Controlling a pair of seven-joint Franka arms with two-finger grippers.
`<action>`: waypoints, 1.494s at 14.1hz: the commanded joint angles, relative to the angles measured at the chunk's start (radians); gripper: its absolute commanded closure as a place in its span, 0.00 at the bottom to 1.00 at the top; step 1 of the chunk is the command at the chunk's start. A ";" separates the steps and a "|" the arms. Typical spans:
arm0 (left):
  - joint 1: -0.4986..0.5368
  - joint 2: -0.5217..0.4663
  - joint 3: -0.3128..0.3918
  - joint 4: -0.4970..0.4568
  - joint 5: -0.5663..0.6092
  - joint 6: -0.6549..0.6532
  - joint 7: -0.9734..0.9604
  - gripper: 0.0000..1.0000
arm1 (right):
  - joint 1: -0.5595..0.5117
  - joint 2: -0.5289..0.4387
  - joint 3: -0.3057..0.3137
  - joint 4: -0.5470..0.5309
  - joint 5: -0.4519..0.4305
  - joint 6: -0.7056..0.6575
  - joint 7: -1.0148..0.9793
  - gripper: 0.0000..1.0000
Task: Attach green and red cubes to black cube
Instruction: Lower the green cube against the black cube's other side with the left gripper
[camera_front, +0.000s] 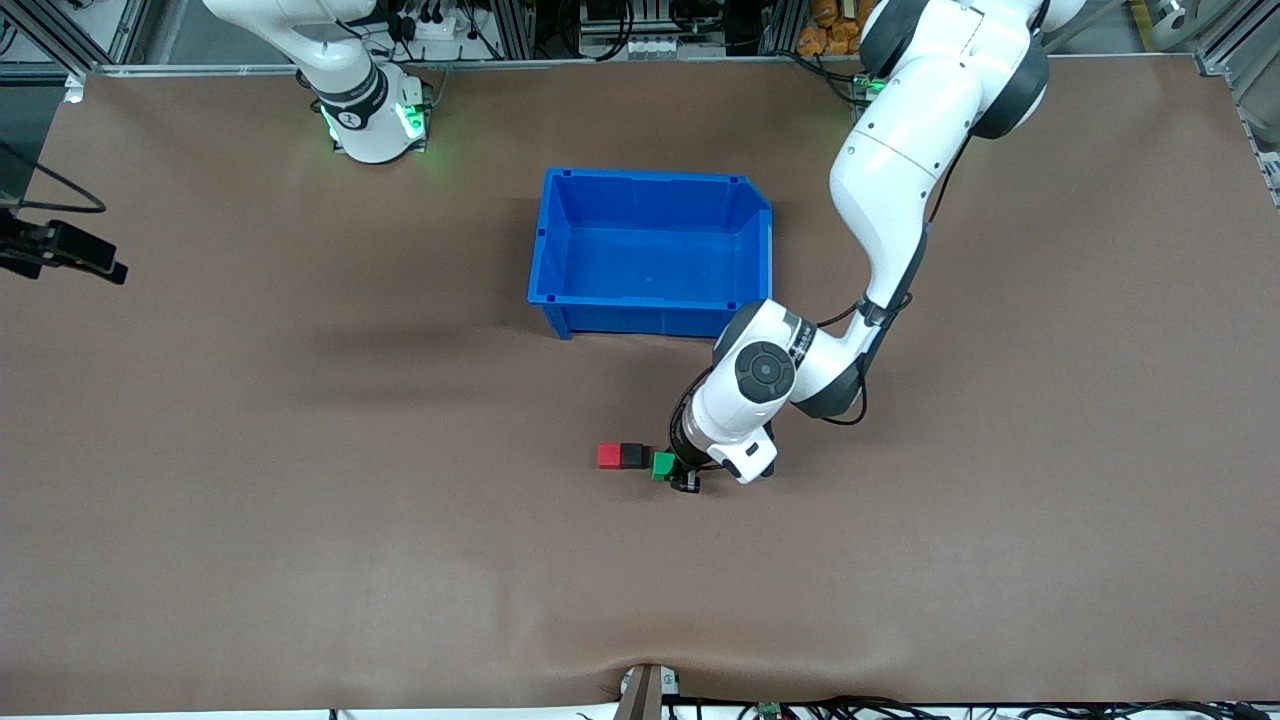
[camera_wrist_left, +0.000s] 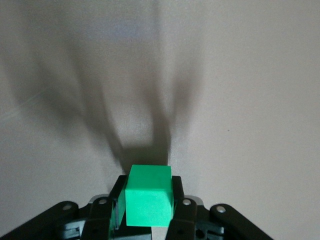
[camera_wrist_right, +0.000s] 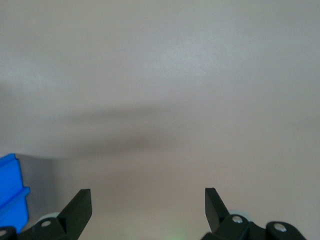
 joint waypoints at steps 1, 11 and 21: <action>-0.015 0.015 0.014 0.028 -0.015 0.001 -0.053 1.00 | -0.010 -0.061 0.031 -0.041 -0.009 0.028 -0.051 0.00; -0.031 0.022 0.014 0.028 -0.015 0.001 -0.102 1.00 | -0.036 0.047 0.015 0.257 0.053 -0.167 -0.056 0.00; -0.053 0.015 0.014 0.024 -0.015 -0.013 -0.119 1.00 | -0.027 0.042 0.017 0.258 0.052 -0.193 -0.063 0.00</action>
